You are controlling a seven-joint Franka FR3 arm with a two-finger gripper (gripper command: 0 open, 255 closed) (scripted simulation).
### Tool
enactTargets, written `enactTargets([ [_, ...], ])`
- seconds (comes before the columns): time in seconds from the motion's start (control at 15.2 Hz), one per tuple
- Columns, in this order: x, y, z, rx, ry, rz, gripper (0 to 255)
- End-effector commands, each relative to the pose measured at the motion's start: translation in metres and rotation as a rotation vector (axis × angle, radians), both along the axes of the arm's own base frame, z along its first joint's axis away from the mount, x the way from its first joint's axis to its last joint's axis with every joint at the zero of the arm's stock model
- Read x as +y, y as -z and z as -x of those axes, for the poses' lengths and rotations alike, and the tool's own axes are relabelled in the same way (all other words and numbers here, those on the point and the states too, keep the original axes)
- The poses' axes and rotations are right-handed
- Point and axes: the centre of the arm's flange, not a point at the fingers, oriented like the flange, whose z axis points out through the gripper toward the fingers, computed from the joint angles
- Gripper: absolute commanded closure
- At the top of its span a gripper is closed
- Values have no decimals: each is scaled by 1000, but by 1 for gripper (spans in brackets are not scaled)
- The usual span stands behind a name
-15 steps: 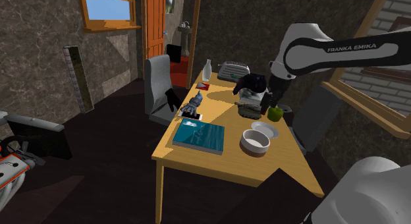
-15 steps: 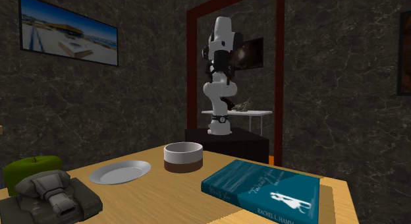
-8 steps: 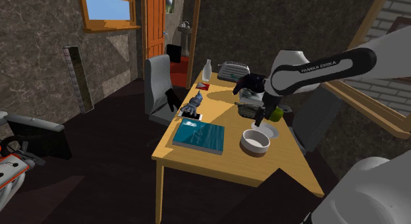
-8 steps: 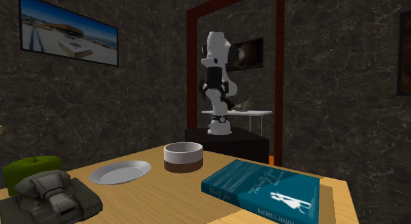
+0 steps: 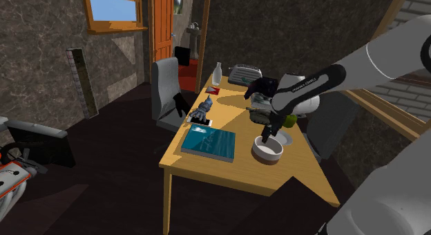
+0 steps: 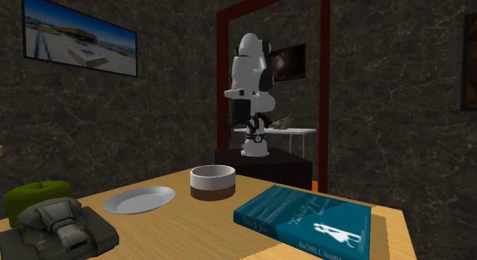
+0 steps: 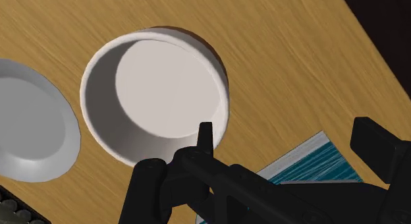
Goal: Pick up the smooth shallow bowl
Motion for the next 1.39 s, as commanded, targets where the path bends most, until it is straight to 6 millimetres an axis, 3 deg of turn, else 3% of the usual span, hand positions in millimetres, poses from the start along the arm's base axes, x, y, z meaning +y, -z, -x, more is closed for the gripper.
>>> enactTargets([
  [0.0, -10, 26, -5, 2, 3, -3, 0],
  [0.4, -39, 99, -21, 11, 13, -17, 0],
  [0.92, -40, 139, -21, 11, 13, -18, 0],
  [1.06, -40, 140, -21, 11, 13, -18, 0],
  [1.12, -39, 139, -21, 11, 13, -18, 255],
  [1.32, -39, 140, -21, 11, 13, -18, 255],
])
